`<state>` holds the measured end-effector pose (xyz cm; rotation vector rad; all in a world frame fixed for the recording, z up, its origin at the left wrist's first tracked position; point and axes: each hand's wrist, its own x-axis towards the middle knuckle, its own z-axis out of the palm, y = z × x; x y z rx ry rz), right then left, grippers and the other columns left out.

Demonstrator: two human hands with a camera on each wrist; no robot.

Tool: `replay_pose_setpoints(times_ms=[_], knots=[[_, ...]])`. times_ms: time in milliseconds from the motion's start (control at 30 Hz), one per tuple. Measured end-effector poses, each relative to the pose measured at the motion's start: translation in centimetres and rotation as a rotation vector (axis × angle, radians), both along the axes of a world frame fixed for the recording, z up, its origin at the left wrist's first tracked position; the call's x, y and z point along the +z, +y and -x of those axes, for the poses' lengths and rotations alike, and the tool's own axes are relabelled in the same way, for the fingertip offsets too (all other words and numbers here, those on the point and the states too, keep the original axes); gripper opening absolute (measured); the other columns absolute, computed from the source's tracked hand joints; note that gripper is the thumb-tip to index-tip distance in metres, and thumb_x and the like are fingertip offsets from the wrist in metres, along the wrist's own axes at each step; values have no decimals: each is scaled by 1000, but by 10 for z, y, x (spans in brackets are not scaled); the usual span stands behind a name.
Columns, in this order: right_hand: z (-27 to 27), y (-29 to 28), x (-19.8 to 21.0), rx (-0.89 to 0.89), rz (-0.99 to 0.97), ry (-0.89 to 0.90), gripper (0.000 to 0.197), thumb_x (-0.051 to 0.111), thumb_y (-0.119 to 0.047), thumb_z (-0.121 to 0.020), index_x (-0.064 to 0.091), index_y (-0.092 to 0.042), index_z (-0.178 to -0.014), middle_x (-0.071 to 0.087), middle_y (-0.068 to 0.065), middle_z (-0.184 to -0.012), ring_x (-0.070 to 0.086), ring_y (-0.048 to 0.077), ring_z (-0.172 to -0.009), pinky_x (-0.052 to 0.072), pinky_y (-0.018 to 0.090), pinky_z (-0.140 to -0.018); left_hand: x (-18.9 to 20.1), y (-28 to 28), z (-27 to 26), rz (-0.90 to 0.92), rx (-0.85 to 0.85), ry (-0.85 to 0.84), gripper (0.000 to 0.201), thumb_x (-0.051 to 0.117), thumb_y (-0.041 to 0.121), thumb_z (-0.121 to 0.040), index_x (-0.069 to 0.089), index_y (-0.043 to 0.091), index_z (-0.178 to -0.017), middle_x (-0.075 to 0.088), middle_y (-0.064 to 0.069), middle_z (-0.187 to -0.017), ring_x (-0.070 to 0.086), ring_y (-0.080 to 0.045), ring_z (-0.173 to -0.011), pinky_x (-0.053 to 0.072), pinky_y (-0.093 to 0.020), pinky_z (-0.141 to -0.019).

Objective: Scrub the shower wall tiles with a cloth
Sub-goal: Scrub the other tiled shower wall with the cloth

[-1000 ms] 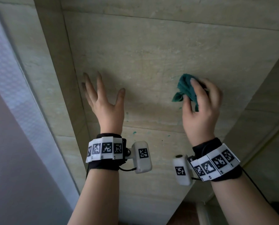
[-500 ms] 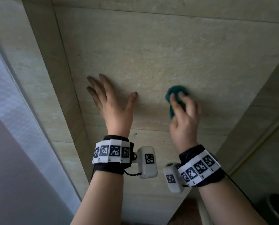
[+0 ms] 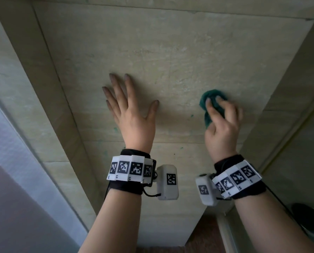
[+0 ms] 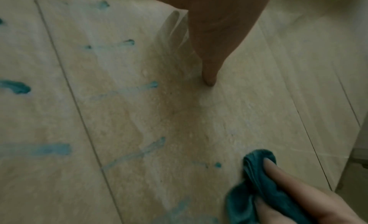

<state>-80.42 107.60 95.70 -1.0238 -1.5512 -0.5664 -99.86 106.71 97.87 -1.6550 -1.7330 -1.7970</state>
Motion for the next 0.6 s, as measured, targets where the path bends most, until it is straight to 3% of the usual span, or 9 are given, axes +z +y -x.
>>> replay_pose_setpoints(times_ms=[133, 300, 467, 600], knots=[[17, 0, -31, 66, 56, -124, 46, 38, 9, -74, 69, 3, -108, 64, 23, -109, 40, 32, -102, 36, 39, -91, -3, 0, -14, 5, -16, 23, 83, 64, 40, -89, 17, 13, -153, 4, -15, -160, -5, -37, -146, -6, -36, -116], [11, -2, -49, 167, 90, -351, 41, 42, 13, -79, 71, 2, -104, 68, 18, -104, 47, 30, -101, 47, 45, -83, -10, -1, -22, 35, -32, 5, 87, 62, 43, -90, 10, 15, -153, -3, -12, -161, -11, -33, -146, -15, -29, -115], [-2, -2, -5, 128, 39, -165, 48, 39, 13, -76, 68, 1, -113, 66, 18, -110, 44, 29, -103, 38, 38, -93, -9, -2, -22, 22, -11, -37, 95, 66, 45, -87, 7, 8, -153, -3, -16, -160, -11, -33, -146, -17, -27, -114], [4, 3, -21, 113, -10, -171, 47, 45, 14, -72, 69, 2, -109, 67, 18, -108, 46, 30, -102, 41, 39, -92, -8, -1, -17, 33, 7, -49, 100, 66, 48, -86, 4, 7, -153, -5, -16, -160, -11, -33, -146, -16, -29, -115]])
